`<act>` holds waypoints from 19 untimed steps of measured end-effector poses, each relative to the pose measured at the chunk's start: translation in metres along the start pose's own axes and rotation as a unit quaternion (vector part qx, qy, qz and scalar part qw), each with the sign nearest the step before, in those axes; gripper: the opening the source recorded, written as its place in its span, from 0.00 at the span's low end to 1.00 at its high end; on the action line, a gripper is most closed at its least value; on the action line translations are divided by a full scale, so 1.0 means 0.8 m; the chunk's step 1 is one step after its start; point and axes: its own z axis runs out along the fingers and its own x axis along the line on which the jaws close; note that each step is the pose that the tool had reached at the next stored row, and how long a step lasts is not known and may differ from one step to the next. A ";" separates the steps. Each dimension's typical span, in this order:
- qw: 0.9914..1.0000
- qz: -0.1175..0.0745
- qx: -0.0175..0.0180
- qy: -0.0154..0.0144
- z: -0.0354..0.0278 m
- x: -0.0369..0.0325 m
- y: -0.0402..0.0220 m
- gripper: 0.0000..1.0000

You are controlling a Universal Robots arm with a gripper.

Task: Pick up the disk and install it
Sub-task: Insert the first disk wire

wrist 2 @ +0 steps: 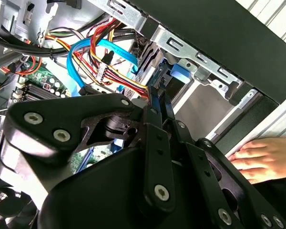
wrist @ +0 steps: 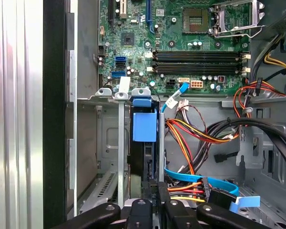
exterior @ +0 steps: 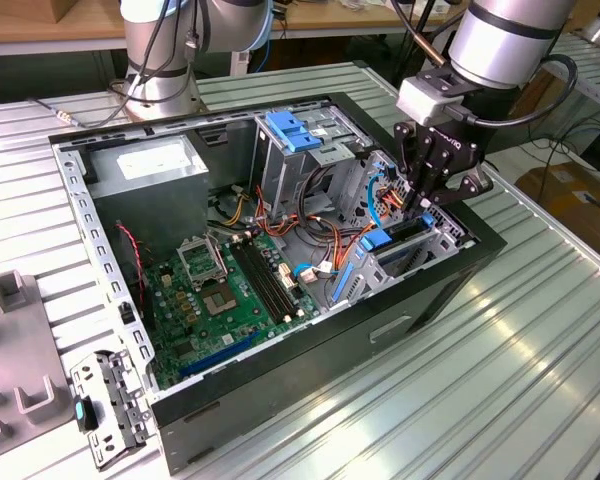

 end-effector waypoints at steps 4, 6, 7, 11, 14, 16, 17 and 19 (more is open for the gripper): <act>1.000 0.000 0.000 0.000 0.0000 0.0000 0.0000 0.16; 1.000 0.000 0.000 0.000 0.0000 0.0000 0.0001 0.16; 1.000 0.000 0.000 -0.001 0.0001 -0.0001 0.0002 0.16; 1.000 0.002 0.000 -0.001 0.0013 -0.0001 0.0004 0.16; 1.000 0.005 0.000 -0.001 0.0036 0.0001 0.0005 0.16; 1.000 0.009 0.000 -0.001 0.0056 0.0004 0.0001 0.16; 1.000 0.012 -0.001 0.000 0.0059 0.0004 -0.0002 0.16; 1.000 0.017 -0.001 -0.001 0.0070 0.0007 -0.0009 0.16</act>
